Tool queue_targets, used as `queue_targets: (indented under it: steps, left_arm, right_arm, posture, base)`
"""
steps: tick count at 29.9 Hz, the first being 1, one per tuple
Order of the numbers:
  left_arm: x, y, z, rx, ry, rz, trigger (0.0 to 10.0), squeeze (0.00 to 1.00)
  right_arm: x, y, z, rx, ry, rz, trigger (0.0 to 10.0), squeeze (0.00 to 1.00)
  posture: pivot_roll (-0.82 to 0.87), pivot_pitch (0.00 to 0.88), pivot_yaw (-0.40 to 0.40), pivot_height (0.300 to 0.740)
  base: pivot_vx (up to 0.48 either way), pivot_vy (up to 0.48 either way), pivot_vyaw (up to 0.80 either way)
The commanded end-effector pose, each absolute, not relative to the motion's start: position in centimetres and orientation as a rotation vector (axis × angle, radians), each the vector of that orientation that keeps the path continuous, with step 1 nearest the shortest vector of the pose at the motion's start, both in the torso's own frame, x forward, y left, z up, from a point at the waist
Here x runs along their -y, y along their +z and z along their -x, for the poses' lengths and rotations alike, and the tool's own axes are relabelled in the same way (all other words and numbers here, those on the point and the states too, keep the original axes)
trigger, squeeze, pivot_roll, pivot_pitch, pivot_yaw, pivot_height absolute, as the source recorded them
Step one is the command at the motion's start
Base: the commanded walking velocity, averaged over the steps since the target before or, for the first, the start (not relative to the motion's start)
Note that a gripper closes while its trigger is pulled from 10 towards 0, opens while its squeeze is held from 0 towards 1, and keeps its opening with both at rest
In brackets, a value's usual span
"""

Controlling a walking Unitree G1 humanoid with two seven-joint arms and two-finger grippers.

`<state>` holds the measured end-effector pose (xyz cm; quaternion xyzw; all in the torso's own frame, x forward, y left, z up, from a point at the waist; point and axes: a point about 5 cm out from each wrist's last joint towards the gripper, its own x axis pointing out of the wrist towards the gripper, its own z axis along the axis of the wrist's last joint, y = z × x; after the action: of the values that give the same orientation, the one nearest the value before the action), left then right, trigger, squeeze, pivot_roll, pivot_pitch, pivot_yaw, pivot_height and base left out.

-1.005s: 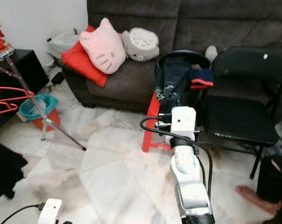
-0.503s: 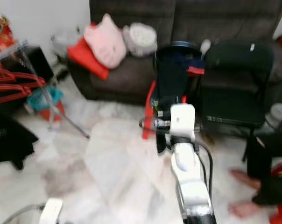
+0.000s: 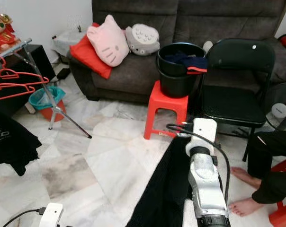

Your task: Hang hanger

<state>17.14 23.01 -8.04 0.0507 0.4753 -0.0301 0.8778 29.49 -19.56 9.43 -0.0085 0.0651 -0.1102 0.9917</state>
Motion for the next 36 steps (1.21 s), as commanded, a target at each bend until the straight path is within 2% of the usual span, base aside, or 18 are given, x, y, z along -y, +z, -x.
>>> queue_targets:
  steps: [1, 15, 24, 36]
  left_arm:
    - [-23.4, -7.9, -17.2, -0.988, -0.052, -0.114, 10.0, 0.00]
    - [-23.7, -8.0, -16.8, -0.986, -0.023, -0.107, 10.0, 0.00]
    - [-23.9, -8.0, -16.6, -0.989, -0.022, -0.127, 10.0, 0.00]
    - [-24.2, -8.0, -16.5, -0.995, -0.016, -0.140, 10.0, 0.00]
  right_arm:
    - [19.5, 9.7, -29.7, -0.121, -0.218, -0.010, 10.0, 0.00]
    - [19.1, 8.4, -29.1, -0.135, -0.208, -0.015, 10.0, 0.00]
    - [18.1, 8.6, -29.3, -0.108, -0.187, 0.002, 10.0, 0.00]
    - [18.2, 8.3, -29.4, -0.109, -0.195, 0.006, 10.0, 0.00]
  posture:
    - [-0.02, 0.000, 0.041, 0.740]
    - [-0.01, 0.000, 0.044, 0.740]
    - [-0.01, 0.000, 0.052, 0.740]
    - [-0.01, 0.000, 0.058, 0.740]
  base:
    - [0.000, 0.000, 0.00]
    - [0.000, 0.000, 0.00]
    - [0.000, 0.000, 0.77]
    - [0.000, 0.000, 0.80]
